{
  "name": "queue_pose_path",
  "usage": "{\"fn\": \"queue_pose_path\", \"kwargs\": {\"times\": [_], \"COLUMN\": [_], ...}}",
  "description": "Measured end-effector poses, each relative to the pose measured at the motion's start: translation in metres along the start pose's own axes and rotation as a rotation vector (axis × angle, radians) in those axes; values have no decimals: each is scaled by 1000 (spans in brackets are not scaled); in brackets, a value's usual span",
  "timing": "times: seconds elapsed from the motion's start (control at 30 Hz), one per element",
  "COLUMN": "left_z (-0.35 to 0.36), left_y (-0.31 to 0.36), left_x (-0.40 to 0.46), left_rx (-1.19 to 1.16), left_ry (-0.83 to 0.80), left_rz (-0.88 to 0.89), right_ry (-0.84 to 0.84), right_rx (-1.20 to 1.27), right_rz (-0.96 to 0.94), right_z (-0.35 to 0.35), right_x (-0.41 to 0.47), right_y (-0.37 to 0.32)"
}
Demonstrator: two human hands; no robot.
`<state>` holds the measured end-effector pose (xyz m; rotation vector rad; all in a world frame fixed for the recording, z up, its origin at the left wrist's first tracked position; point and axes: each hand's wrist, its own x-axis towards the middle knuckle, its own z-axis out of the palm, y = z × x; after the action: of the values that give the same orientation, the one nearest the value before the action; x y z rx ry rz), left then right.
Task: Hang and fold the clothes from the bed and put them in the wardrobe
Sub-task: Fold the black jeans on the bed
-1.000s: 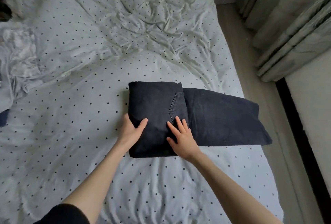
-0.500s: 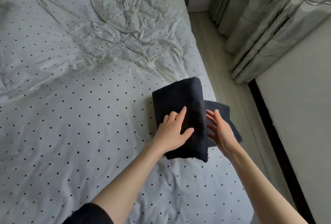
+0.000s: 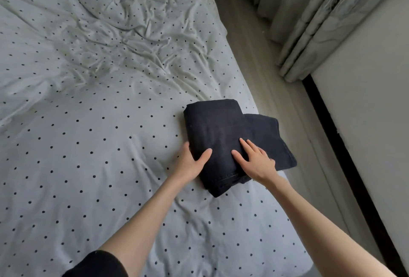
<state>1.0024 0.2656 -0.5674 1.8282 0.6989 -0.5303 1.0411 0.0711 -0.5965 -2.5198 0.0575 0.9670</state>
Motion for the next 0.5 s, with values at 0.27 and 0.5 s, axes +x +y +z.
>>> {"fn": "queue_pose_path", "kwargs": {"times": [0.27, 0.5], "left_z": [20, -39], "left_y": [27, 48], "left_x": [4, -11], "left_rx": [-183, -206], "left_ry": [142, 183], "left_rz": [-110, -59], "right_ry": [-3, -27], "right_rx": [53, 249], "right_rz": [-16, -141], "right_z": [-4, -4], "right_x": [-9, -45], "right_y": [-7, -55]}}
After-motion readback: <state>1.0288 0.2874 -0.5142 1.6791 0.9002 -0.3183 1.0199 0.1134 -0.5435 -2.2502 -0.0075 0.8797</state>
